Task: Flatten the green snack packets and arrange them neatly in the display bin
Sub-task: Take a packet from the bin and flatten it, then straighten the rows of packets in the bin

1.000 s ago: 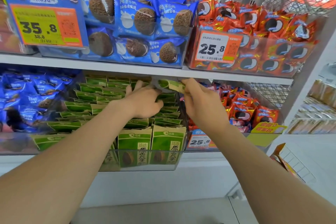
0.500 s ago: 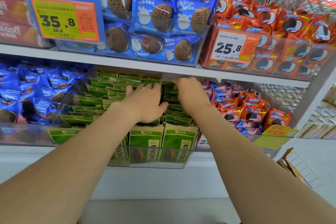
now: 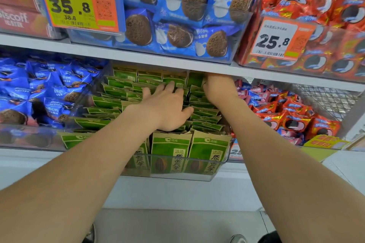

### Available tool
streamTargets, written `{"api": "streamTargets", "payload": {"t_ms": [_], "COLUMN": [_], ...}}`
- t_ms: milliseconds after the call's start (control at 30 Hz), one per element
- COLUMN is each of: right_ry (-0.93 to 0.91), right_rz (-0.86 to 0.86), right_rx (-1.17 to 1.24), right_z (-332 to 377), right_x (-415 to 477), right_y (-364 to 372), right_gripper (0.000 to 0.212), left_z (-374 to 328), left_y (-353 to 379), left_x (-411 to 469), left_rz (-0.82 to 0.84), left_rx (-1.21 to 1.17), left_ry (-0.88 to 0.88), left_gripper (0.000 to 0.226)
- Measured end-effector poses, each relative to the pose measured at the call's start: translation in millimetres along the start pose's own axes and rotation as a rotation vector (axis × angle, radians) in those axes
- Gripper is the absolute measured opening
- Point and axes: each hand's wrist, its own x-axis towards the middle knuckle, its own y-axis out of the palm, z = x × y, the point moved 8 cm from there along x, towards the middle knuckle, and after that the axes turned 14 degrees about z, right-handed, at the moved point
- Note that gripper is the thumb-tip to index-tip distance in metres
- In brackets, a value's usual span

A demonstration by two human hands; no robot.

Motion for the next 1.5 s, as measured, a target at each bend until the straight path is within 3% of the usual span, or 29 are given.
{"api": "streamTargets", "payload": {"t_ms": [100,233,300,400,567,733,800,933,1100,1200,1300,1400,1500], "right_ry": [-0.005,0.025,0.002,-0.143,-0.327,-0.196,-0.221,-0.299,-0.343,-0.384,-0.368,-0.471,-0.554], "right_rz": [0.147,0.287,0.287,0.179,0.256,0.229,0.207,0.320,0.310,0.189,-0.056,0.106,0.235], "right_rx": [-0.042,-0.084,-0.073,-0.054,0.031,-0.101,-0.109,-0.110,0.092,0.222,0.314,0.349,0.188], "right_z": [7,11,16,31,66,59,62,75,73,65,38,29,28], "right_x": [2,1,-3,-7,-1,7,5,-1,-34,-70,-111,-147,-160], "right_y": [12,22,23,19,22,19,17,33,15,-9,-40,-38,-18], "right_gripper": [0.048,0.044,0.055,0.052,0.073,0.049,0.042,0.039,0.043,0.035,0.016,0.013,0.012], "left_z": [0,5,13,25,41,48,48,46,41,31,11,-2,-8], "left_y": [0,0,-1,-3,0,3,3,2,-4,-18,-26,-19,-14], "left_x": [-1,-5,-7,-10,-11,-17,-19,-22,-42,-68,-96,-111,-113], "left_rz": [-0.002,0.001,0.012,0.021,0.050,0.036,0.031,0.000,-0.105,-0.231,-0.227,-0.153,-0.246], "left_rx": [0.007,0.046,0.053,0.046,-0.016,-0.053,-0.076,-0.103,-0.100,-0.083,-0.130,-0.080,-0.098], "left_ry": [-0.005,-0.037,-0.065,-0.093,-0.102,-0.058,-0.035,-0.016,-0.017,0.027,0.224,0.323,0.305], "left_gripper": [0.082,0.085,0.088,0.092,0.095,0.088,0.086,0.080,0.061,0.044,0.040,0.044,0.015]}}
